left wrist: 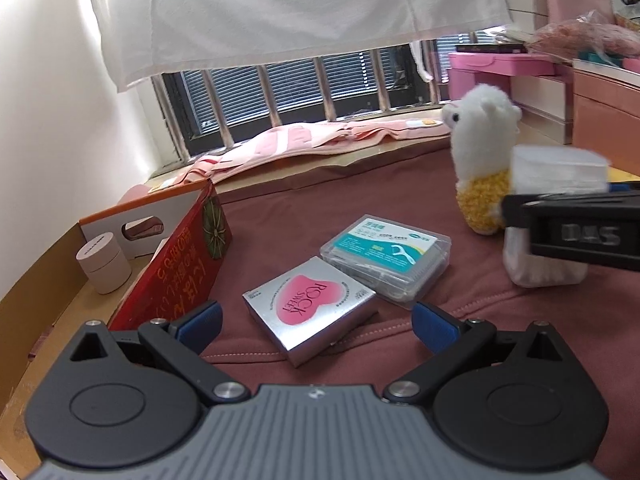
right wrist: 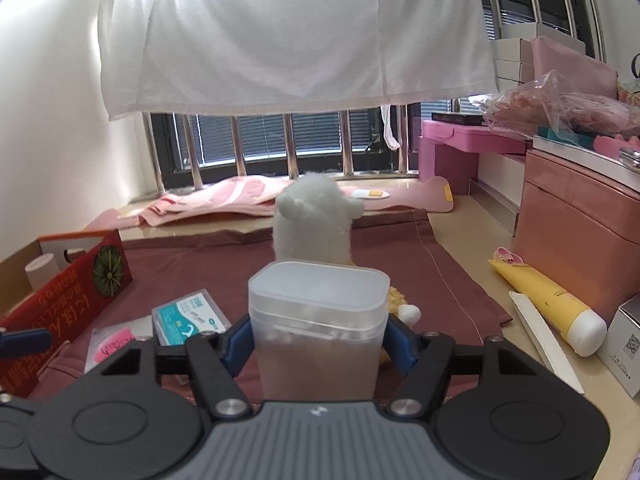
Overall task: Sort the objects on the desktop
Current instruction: 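Lower the left tool over the pink ROCK SWEET box and close on it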
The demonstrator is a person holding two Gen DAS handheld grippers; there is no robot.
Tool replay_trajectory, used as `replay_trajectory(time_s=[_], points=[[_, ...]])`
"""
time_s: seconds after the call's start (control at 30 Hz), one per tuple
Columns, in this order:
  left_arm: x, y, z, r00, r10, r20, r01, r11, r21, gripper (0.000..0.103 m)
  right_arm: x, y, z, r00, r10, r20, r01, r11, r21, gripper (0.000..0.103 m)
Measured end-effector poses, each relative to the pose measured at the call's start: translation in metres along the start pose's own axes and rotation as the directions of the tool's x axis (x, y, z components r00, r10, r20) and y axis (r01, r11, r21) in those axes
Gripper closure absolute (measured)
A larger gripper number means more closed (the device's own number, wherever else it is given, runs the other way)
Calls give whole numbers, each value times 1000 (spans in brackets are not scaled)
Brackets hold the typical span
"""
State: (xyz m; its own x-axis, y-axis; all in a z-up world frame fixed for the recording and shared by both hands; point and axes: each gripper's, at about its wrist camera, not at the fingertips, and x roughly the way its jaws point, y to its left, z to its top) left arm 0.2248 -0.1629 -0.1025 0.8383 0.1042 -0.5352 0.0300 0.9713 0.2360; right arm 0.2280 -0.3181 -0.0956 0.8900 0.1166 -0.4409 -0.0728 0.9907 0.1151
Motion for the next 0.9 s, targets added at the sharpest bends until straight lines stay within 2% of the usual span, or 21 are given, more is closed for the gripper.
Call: replay_trajectory(time_s=[0.23, 0.47, 0.57, 0.73, 0.77, 0.9], points=[[13, 1, 8, 999, 33, -33, -35, 997, -69, 0, -26, -7, 0, 999, 13, 48, -15, 999, 41, 36], [16, 12, 7, 998, 3, -57, -14, 980, -196, 0, -51, -11, -1, 997, 15, 81, -21, 997, 76, 36], [16, 13, 6, 998, 29, -56, -40, 977, -211, 0, -61, -13, -2, 995, 15, 96, -24, 996, 90, 36], [21, 14, 6, 996, 53, -72, -68, 972, -223, 1, -56, -16, -3, 997, 15, 77, -23, 994, 103, 36], [23, 14, 5, 996, 47, -76, -64, 972, -227, 5, -55, -16, -3, 997, 14, 74, -22, 994, 106, 36], [27, 15, 3, 996, 40, -76, -57, 968, -244, 6, -50, -18, -4, 998, 14, 58, -20, 993, 116, 36]])
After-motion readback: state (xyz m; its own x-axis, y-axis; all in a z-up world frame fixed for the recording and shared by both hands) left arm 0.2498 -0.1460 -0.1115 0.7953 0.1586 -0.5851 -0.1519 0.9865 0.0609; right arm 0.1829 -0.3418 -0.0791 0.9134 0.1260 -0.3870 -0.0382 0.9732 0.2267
